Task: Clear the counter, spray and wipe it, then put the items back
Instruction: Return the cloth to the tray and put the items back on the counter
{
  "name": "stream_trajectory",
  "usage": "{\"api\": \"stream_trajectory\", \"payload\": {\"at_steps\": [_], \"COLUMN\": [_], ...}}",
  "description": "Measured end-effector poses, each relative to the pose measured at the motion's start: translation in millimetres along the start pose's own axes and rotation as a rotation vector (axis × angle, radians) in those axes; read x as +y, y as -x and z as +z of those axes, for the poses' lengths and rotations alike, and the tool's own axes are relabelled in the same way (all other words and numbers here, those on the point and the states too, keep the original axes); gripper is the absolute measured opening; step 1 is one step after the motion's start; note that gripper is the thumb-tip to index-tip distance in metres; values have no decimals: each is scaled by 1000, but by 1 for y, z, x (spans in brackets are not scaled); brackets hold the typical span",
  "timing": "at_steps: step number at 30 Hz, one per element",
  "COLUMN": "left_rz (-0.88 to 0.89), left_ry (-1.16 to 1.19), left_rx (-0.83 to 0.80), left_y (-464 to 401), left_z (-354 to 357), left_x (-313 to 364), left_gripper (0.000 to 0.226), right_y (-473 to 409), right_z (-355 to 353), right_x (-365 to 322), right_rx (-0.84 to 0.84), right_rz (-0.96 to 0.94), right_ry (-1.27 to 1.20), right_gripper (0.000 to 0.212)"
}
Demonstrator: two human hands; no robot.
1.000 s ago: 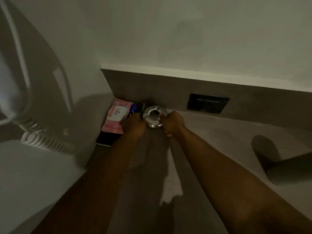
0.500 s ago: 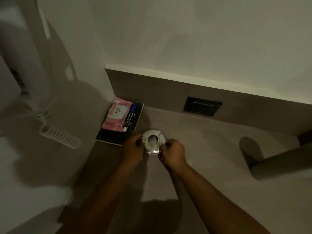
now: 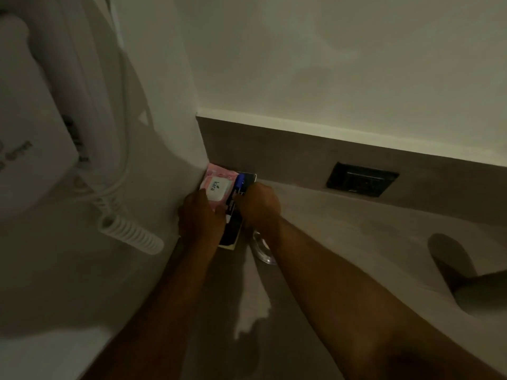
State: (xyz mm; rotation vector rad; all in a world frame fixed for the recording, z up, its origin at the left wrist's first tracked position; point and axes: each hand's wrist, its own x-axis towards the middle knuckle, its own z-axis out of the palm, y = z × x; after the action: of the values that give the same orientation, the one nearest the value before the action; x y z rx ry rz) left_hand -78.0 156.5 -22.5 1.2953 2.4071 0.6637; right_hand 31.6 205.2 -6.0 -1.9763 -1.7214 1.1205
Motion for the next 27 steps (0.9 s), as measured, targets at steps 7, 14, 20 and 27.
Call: {"api": "stream_trajectory", "payload": {"at_steps": [7,14,20,27], "left_rz": [21,8,412,791], "left_ry": [-6,169,250,44], "left_rx": [-39,-45,-322,-707], "left_y": [-28,-13,54,132], "left_z": [13,1,18,79], "left_x": [-18,-4,55,116], "left_gripper": [54,68,63,76], "right_y": [-33,8,128,233], "right_z": [21,-38,-106,-123], "right_x": [-4,31,165,263], "right_rx": [-98,72,175,183], "right_rz": [22,84,348,611], "right_ry": [-102,-98,2,68], "right_gripper": [27,32,44,38]}}
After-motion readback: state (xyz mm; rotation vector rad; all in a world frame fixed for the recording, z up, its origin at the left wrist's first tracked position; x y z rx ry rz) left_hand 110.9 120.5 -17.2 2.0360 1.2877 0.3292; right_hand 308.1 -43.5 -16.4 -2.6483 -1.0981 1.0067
